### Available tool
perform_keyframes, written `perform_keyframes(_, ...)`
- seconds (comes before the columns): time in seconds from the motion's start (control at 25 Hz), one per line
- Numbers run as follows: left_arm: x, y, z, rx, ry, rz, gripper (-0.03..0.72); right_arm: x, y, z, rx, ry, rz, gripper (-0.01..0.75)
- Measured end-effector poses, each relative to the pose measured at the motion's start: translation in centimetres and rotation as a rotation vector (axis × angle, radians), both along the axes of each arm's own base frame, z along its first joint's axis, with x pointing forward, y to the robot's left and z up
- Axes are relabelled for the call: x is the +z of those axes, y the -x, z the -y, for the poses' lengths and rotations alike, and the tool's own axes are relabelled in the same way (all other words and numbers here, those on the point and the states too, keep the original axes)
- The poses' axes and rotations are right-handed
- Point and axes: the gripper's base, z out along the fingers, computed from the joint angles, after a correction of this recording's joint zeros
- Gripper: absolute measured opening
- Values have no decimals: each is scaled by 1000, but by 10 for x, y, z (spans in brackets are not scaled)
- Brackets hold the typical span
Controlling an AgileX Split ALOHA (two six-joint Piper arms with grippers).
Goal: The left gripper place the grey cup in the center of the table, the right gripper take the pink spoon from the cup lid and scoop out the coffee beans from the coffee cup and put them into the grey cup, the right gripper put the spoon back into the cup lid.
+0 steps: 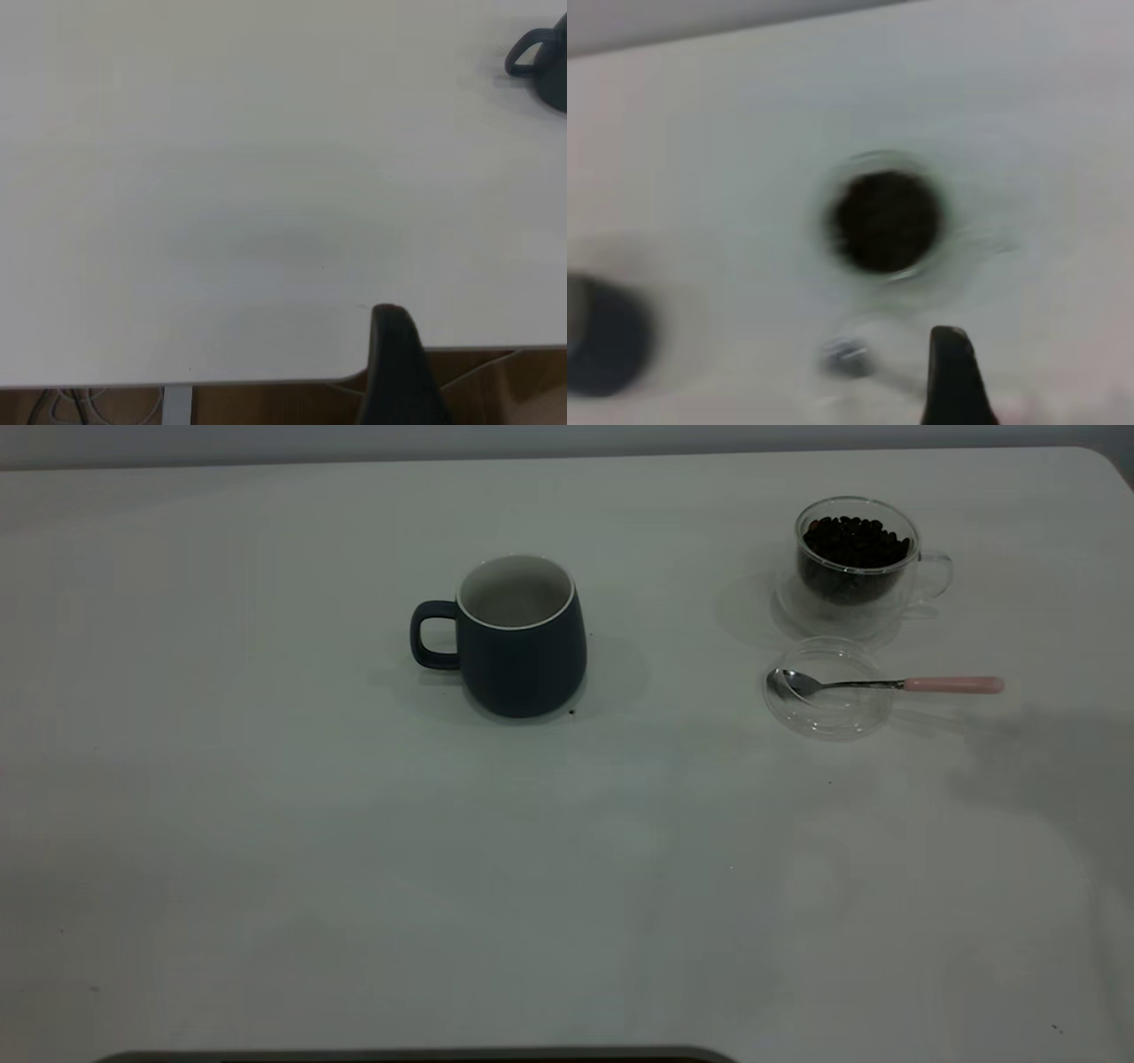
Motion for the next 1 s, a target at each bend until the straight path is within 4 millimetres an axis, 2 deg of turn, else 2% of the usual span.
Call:
perform_keyframes(0.16,0,0,0,0,0,0,516,20,43,-39,166,-225,24,533)
perform_keyframes(0.24,0,0,0,0,0,0,516,27,61,-50,274,-299,-21,533)
perform_keyframes(0.32,0,0,0,0,0,0,516,29,78,-54,382,-276,-118,533)
perform_keyframes(0.44,0,0,0,0,0,0,516,31,97,-47,427,-134,-294,533)
perform_keyframes(0.6,0,0,0,0,0,0,516,47,122,-28,322,45,-445,533)
perform_keyframes(0.84,0,0,0,-1,-1,0,516,57,181,-2,65,235,-403,533)
perform_keyframes(1.0,0,0,0,-1,-1,0,516,68,205,11,-129,269,-281,533)
